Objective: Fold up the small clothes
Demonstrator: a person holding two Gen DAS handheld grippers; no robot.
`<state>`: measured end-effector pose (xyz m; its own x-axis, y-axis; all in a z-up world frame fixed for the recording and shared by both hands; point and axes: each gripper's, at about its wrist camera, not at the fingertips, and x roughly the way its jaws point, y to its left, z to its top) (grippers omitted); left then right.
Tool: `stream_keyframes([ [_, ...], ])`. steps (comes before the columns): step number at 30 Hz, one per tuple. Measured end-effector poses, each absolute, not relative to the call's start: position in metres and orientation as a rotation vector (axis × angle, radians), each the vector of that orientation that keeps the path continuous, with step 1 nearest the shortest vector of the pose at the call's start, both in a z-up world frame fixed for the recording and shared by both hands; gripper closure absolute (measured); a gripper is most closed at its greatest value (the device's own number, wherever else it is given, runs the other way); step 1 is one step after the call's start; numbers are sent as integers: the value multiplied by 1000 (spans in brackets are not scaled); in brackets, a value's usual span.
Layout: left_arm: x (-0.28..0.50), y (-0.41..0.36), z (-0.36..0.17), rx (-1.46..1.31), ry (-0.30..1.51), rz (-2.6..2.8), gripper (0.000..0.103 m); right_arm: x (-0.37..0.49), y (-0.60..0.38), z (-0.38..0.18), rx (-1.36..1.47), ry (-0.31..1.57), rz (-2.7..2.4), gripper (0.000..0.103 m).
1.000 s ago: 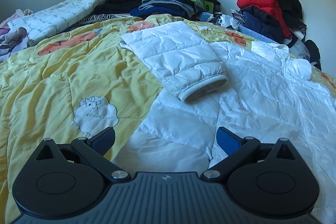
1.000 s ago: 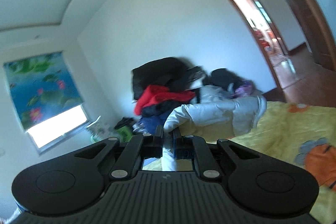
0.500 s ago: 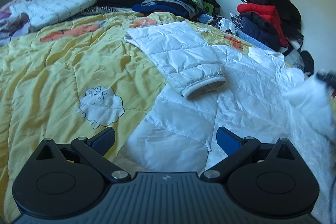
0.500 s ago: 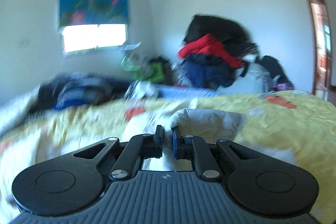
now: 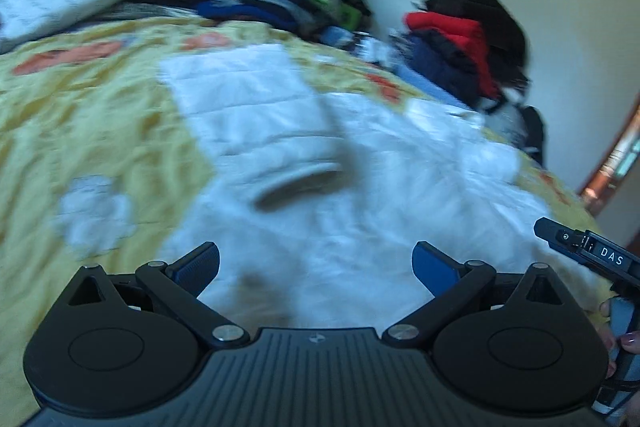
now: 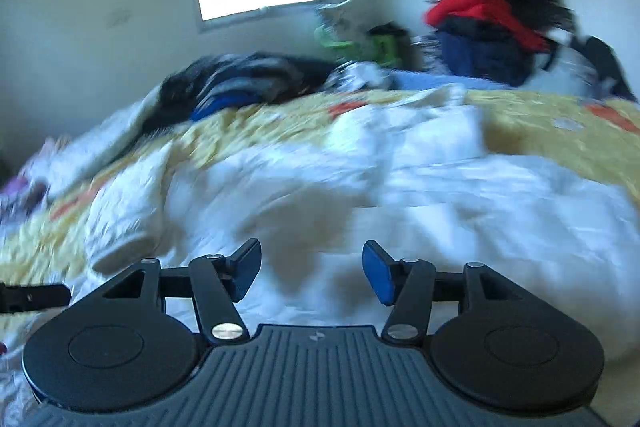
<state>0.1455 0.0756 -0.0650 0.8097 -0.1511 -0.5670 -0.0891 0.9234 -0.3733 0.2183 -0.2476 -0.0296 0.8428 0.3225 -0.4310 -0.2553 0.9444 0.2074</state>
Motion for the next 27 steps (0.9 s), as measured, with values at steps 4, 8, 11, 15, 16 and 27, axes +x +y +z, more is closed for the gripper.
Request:
stream_keyframes([
  [4, 164, 52, -57, -389, 624, -82, 0, 207, -304, -29, 228, 417, 132, 41],
  [8, 198, 24, -55, -341, 646, -121, 0, 213, -346, -34, 287, 406, -21, 51],
  [11, 228, 3, -61, -266, 654, -99, 1, 221, -360, -49, 296, 450, -66, 56],
  [15, 265, -14, -80, -157, 699, -28, 24, 234, -371, -71, 297, 541, -153, 79],
  [16, 275, -17, -87, -135, 730, -6, 30, 239, -373, -78, 281, 559, -189, 85],
  [27, 270, -24, -105, -57, 661, 14, 30, 231, -394, -97, 352, 521, -177, 88],
])
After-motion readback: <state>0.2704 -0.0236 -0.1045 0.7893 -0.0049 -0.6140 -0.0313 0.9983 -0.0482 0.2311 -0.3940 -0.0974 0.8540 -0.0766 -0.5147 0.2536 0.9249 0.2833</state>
